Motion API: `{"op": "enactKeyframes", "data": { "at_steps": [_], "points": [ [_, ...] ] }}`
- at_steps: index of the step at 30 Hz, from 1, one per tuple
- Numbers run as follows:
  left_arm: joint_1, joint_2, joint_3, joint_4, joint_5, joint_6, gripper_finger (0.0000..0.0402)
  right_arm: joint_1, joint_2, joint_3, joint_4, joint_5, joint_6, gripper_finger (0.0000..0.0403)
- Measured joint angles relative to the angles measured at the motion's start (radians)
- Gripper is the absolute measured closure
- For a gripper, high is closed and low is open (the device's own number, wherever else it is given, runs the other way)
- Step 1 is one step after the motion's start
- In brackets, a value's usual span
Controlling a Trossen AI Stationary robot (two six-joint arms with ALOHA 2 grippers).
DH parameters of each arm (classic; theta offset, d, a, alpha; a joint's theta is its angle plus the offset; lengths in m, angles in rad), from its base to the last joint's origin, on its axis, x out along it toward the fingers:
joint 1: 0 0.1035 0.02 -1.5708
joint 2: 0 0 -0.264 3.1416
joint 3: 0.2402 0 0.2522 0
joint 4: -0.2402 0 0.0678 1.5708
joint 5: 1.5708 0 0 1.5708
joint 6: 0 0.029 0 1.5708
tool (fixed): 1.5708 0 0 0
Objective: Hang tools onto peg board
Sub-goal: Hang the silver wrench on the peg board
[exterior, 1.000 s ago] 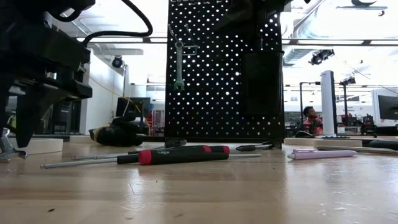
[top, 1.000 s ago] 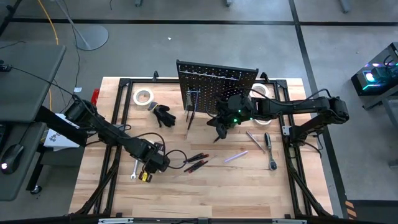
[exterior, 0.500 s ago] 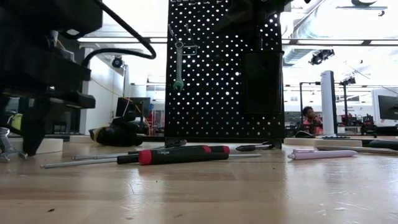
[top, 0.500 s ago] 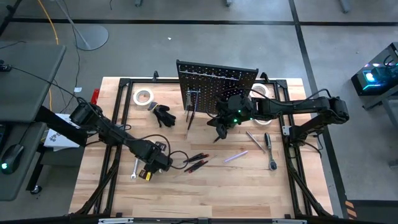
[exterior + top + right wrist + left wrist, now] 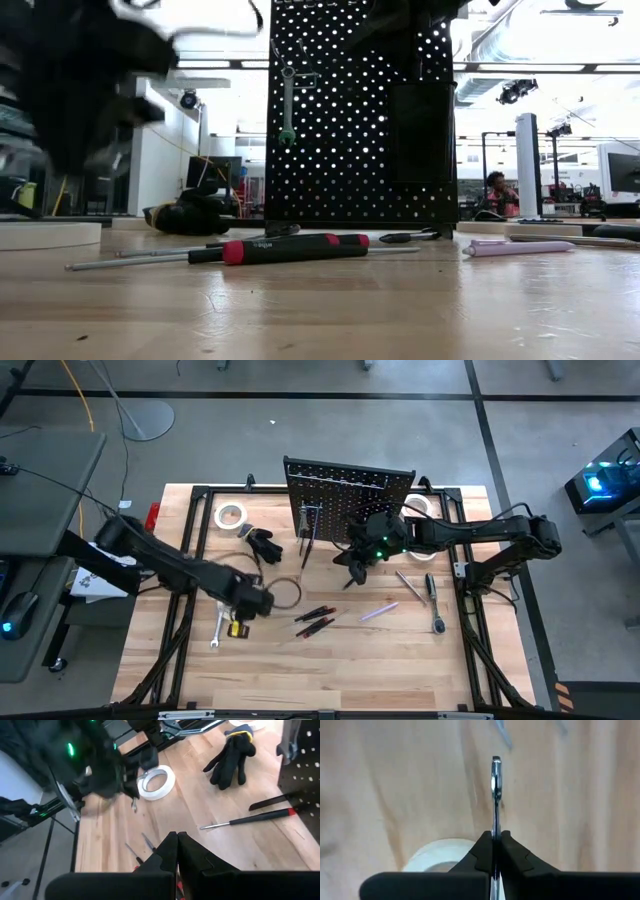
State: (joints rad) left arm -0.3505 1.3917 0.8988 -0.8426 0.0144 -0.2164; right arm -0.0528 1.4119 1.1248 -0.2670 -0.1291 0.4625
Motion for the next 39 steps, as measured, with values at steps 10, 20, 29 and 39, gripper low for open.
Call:
{"op": "enactKeyframes", "data": {
  "at_steps": [10,20,29,39],
  "points": [
    [0.176,-0.410,0.007,0.428,-0.320,-0.086,0.0400,0.000,-0.078,0.000,0.002,0.021,-0.027,0.0403],
    [0.415,-0.342,0.008,0.927,-0.141,-0.033,0.0400,0.000,-0.077,0.000,0.002,0.024,-0.026,0.0403],
    [0.454,-0.277,0.007,1.036,0.001,-0.084,0.0400,0.000,-0.077,0.000,0.001,0.024,-0.026,0.0403],
    [0.479,-0.263,-0.104,1.130,0.005,-0.112,0.0401,0.000,-0.077,0.000,0.001,0.051,-0.037,0.0403]
  ]
}}
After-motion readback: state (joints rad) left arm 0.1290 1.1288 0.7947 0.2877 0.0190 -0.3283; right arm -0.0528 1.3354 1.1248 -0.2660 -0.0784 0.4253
